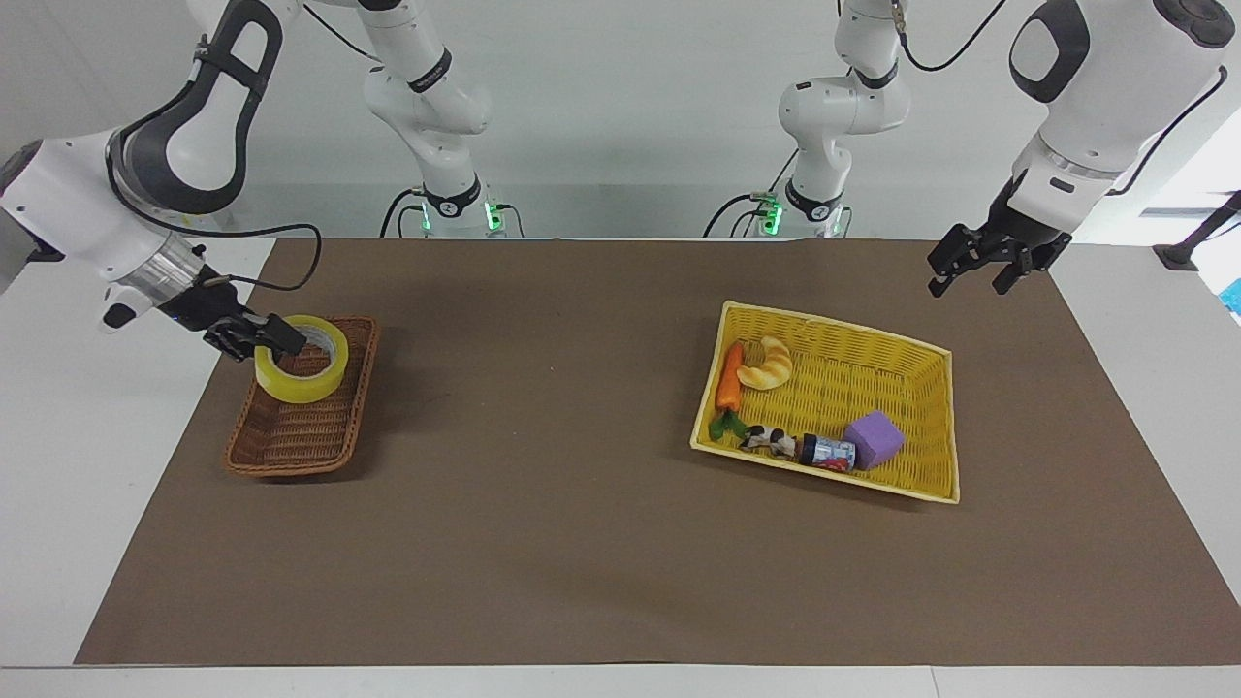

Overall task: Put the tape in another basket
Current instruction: 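Lower the tape into the wicker basket while the left gripper withdraws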

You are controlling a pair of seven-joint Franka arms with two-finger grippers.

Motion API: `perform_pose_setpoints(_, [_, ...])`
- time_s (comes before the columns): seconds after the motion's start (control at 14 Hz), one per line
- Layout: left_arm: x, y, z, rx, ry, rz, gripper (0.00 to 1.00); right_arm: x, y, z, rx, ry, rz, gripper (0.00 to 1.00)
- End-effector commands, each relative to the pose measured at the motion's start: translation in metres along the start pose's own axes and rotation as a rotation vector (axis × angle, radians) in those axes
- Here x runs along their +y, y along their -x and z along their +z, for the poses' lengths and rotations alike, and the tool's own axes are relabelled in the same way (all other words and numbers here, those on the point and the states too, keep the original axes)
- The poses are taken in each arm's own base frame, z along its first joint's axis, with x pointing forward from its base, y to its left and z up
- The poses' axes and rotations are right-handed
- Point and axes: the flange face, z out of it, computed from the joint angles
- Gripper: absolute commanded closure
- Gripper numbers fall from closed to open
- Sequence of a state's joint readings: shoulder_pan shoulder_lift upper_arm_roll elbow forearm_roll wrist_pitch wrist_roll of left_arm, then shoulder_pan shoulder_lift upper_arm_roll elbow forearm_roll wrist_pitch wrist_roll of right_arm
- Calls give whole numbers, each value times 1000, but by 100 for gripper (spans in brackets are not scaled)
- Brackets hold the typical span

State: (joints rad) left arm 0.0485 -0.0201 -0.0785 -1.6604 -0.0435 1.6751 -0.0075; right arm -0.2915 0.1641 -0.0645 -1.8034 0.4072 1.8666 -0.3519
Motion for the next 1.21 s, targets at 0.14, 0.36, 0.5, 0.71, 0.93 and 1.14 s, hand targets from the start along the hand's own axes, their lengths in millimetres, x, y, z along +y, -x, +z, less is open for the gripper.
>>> perform_pose_setpoints(0.14, [-19, 4, -6, -15, -56, 70, 0, 61, 4, 30, -39, 2, -249, 100])
perform_pose_setpoints(0.36, [-16, 5, -15, -27, -78, 78, 0, 71, 0, 49, -60, 10, -292, 100])
perform_pose_setpoints(0.5, [-12, 5, -27, 2, -75, 80, 0, 83, -3, 73, -80, 7, -287, 100])
perform_pose_setpoints(0.71, [-6, 6, -39, 20, -67, 84, 0, 82, -4, 76, -87, 4, -292, 100])
perform_pose_setpoints(0.93, [-3, 22, -39, -2, -70, 91, 0, 76, -1, 84, -100, -1, -301, 45])
perform_pose_setpoints(1.14, [-4, 26, -41, -2, -71, 82, 0, 76, -1, 84, -101, 1, -298, 18])
